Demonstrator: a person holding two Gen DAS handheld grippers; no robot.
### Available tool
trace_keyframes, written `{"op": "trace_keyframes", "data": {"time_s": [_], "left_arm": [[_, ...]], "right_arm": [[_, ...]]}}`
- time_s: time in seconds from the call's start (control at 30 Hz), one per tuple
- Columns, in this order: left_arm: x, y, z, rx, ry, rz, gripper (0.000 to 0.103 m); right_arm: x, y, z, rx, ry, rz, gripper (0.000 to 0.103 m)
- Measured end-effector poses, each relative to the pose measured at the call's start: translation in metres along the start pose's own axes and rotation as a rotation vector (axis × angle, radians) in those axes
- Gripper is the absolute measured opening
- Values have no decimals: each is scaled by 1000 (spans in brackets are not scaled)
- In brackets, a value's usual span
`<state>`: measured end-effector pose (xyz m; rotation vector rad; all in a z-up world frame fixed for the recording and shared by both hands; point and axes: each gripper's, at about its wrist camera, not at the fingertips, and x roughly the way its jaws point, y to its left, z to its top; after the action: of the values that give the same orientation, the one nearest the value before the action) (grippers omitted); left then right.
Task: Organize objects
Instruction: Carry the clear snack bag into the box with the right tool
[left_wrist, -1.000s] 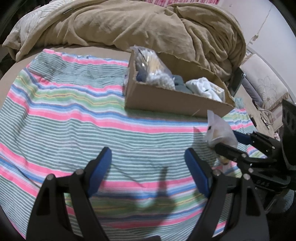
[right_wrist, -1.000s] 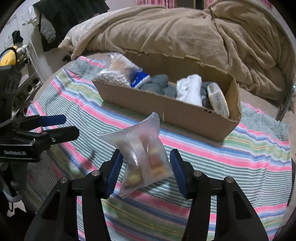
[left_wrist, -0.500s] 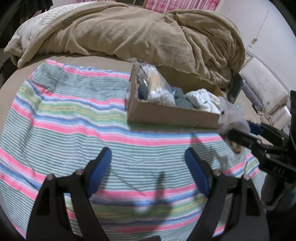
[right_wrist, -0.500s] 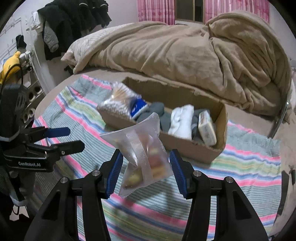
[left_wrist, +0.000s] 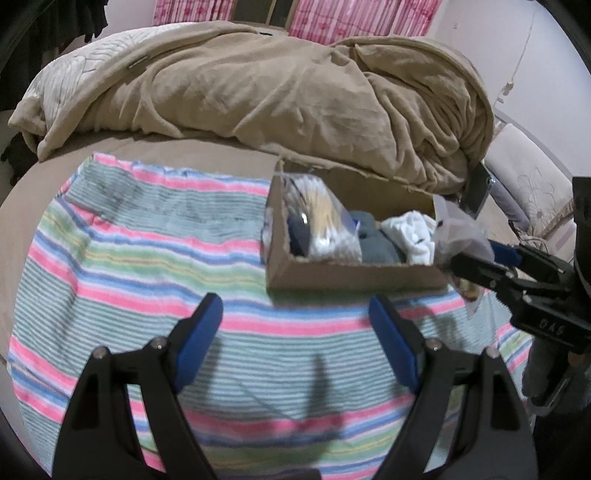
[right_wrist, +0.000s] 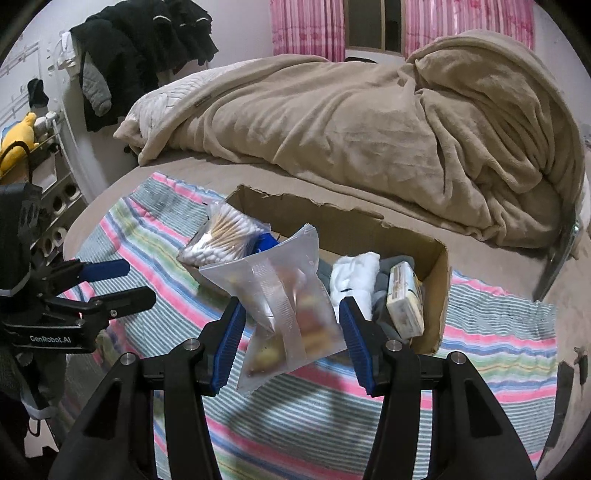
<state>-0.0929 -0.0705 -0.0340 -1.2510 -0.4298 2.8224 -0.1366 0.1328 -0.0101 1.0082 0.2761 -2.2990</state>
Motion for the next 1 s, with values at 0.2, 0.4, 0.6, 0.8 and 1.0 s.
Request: {"op": "trace_keyframes", "data": {"time_s": [0.2, 0.4, 0.6, 0.8, 1.0], "left_arm": [[6, 3, 12, 1, -18, 3, 83], [15, 5, 26, 4, -30, 7, 83], [29, 9, 35, -1, -23, 6, 83], [42, 9, 43, 0, -21, 3, 83], [55, 12, 48, -10, -2, 2, 83]], "right_arm": [[15, -3, 9, 7, 1, 5, 56], [33, -5, 23, 1, 2, 6, 56], [54, -14, 30, 24, 18, -5, 56], [68, -21, 29, 37, 30, -11, 56], [77, -23, 30, 48, 31, -4, 56]]}}
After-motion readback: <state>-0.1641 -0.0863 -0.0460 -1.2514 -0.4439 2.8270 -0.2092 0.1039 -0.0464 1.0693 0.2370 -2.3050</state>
